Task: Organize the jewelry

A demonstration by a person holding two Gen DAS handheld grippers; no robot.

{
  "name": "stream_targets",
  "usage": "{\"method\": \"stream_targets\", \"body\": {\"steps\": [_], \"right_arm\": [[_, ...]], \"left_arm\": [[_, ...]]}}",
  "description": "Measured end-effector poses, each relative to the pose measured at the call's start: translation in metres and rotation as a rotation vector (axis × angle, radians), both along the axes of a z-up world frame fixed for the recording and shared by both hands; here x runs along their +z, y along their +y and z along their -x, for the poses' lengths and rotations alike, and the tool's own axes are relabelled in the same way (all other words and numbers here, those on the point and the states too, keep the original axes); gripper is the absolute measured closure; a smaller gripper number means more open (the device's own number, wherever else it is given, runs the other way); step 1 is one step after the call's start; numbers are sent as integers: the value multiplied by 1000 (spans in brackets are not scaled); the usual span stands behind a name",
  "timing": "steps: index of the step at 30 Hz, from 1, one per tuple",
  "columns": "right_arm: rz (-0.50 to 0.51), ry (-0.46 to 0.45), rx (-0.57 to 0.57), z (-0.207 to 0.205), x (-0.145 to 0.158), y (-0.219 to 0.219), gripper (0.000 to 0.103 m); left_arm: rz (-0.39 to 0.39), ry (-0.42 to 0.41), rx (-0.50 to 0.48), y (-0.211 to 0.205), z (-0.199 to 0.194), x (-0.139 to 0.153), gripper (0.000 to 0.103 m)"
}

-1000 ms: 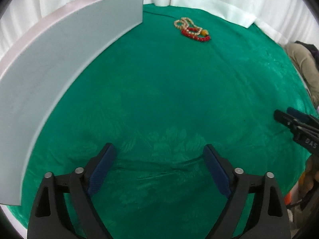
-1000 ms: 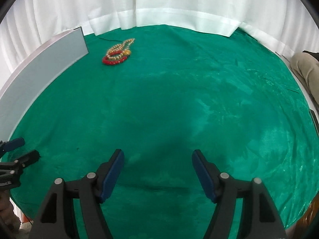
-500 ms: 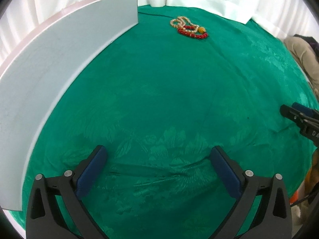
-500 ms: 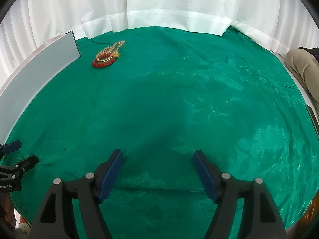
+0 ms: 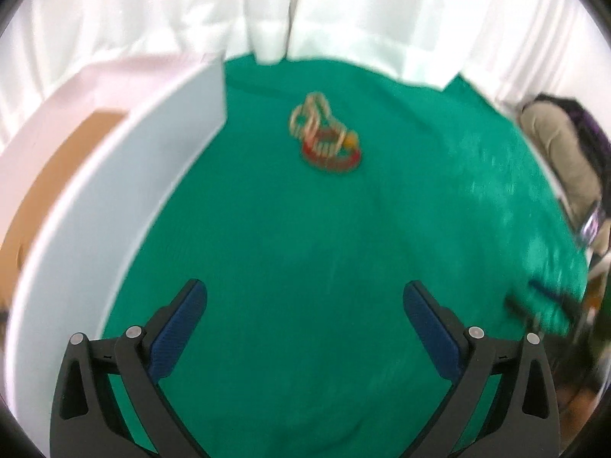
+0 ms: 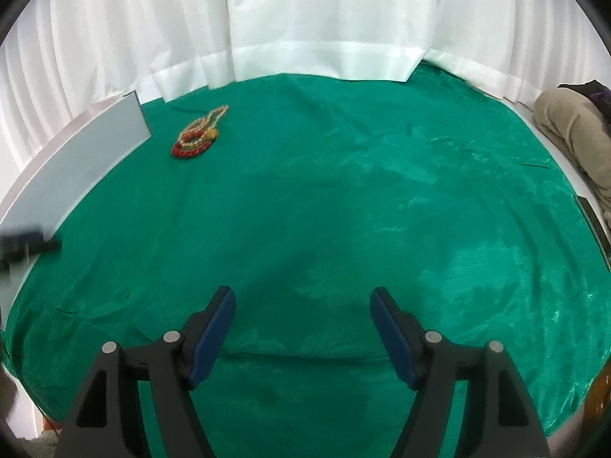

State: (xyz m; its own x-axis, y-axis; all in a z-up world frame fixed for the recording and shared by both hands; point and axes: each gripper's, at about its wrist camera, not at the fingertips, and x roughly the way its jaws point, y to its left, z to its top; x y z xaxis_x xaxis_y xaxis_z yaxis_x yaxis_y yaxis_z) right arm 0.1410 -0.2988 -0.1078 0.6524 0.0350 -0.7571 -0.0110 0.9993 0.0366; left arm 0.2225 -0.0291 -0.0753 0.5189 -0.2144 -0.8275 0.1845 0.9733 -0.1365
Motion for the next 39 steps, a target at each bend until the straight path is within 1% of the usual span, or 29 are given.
{"method": "stream_targets", "body": {"steps": [2, 4, 7, 11, 15, 17, 20, 23, 24, 25, 26, 27, 28, 29, 31, 33, 36, 39], "right_arm": [[-7, 2, -5, 1, -1, -4, 28], [-18, 6, -10, 1, -3, -8, 28], [-25, 8, -17, 3, -5, -14, 28], [-36, 5, -28, 6, -5, -22, 28], [-47, -6, -44, 9, -3, -28, 28], [-52, -8, -46, 9, -2, -29, 28], [-53, -3, -38, 8, -2, -28, 28], [-55, -3, -28, 10, -1, -26, 28], [-53, -2, -23, 11, 0, -24, 28], [-51, -2, -18, 12, 0, -23, 28], [-51, -3, -15, 13, 1, -22, 28], [-50, -7, -12, 15, 3, -21, 28], [-49, -11, -11, 16, 4, -21, 28], [-48, -14, -11, 16, 4, -21, 28], [-46, -14, -13, 14, 2, -22, 28], [-56, -8, -11, 11, 1, -22, 28], [-65, -10, 2, 9, 2, -18, 28], [-57, -13, 21, 11, 3, -11, 28]], "left_arm": [[21, -5, -21, -8, -30, 4, 1], [17, 22, -28, -19, -68, -1, 1], [1, 63, -19, -32, -107, -12, 1], [6, 84, -16, -41, -144, -17, 1], [21, 91, 30, -37, -177, -21, 1], [0, 90, 73, -36, -191, -28, 1], [-44, 110, 95, -41, -207, -46, 1], [-117, 123, 111, -51, -216, -72, 3], [-133, 130, 115, -53, -216, -79, 6], [-155, 89, 120, -55, -210, -80, 7], [-152, 65, 111, -56, -203, -80, 14], [-147, 50, 107, -55, -195, -79, 19], [-145, 39, 99, -56, -186, -77, 33], [-146, 33, 75, -57, -173, -75, 49], [-146, 32, 17, -57, -145, -72, 66], [-123, 48, -20, -52, -115, -71, 68], [-118, 47, -80, -43, -55, -70, 69], [-102, 70, -114, -28, 8, -67, 69]]}}
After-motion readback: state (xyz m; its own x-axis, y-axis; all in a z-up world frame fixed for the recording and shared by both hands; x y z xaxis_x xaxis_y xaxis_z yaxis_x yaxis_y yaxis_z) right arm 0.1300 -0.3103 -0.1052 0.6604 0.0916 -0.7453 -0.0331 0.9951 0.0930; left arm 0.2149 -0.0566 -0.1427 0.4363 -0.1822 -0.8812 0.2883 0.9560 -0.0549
